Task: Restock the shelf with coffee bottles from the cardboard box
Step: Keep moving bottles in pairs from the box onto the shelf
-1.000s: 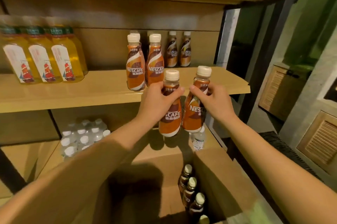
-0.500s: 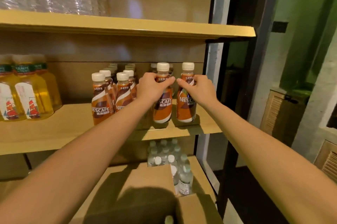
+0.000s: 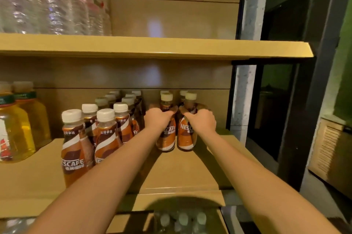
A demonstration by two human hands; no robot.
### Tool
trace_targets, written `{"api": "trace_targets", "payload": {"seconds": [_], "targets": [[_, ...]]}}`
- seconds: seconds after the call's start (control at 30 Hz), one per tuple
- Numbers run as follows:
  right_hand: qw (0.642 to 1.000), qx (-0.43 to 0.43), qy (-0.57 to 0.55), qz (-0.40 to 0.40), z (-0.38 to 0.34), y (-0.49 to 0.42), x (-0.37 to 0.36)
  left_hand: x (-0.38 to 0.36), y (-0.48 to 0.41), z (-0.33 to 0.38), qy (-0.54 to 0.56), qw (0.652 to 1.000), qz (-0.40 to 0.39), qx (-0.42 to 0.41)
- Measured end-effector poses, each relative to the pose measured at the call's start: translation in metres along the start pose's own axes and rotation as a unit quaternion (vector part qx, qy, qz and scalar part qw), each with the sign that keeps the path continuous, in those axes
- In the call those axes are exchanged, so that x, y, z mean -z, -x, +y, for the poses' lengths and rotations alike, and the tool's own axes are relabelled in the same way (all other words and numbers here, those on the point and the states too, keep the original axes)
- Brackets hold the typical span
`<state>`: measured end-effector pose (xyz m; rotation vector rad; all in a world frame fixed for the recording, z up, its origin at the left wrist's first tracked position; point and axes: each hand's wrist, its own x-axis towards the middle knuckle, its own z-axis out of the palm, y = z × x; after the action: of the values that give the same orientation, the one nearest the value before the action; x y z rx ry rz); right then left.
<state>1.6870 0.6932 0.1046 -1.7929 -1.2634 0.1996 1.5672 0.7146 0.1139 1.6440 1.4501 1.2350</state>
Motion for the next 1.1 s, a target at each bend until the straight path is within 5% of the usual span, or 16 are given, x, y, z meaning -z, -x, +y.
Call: {"api": "trace_targets", "payload": {"seconds": [0.23, 0.6, 0.73, 0.87, 1.1], "targets": [[0.989, -0.071, 0.097, -0.085, 0.017, -0.032, -0.013, -0.02, -0.029, -0.008, -0.008, 0.994, -0.027, 0.102], [0.95, -0.113, 0.19, -0.222, 0.009, -0.049, -0.03, -0.026, -0.054, -0.017, 0.055, 0.998, 0.007, 0.019], [0.947, -0.109, 0.214, -0.213, 0.008, -0.048, -0.033, -0.027, -0.057, -0.017, 0.051, 0.999, 0.007, -0.008], [0.954, -0.111, 0.184, -0.207, 0.009, -0.048, -0.032, -0.029, -0.059, -0.027, -0.003, 0.997, -0.055, 0.052], [0.957, -0.099, 0.198, -0.185, 0.008, -0.039, -0.024, -0.026, -0.049, -0.025, -0.071, 0.997, -0.032, -0.006]]}}
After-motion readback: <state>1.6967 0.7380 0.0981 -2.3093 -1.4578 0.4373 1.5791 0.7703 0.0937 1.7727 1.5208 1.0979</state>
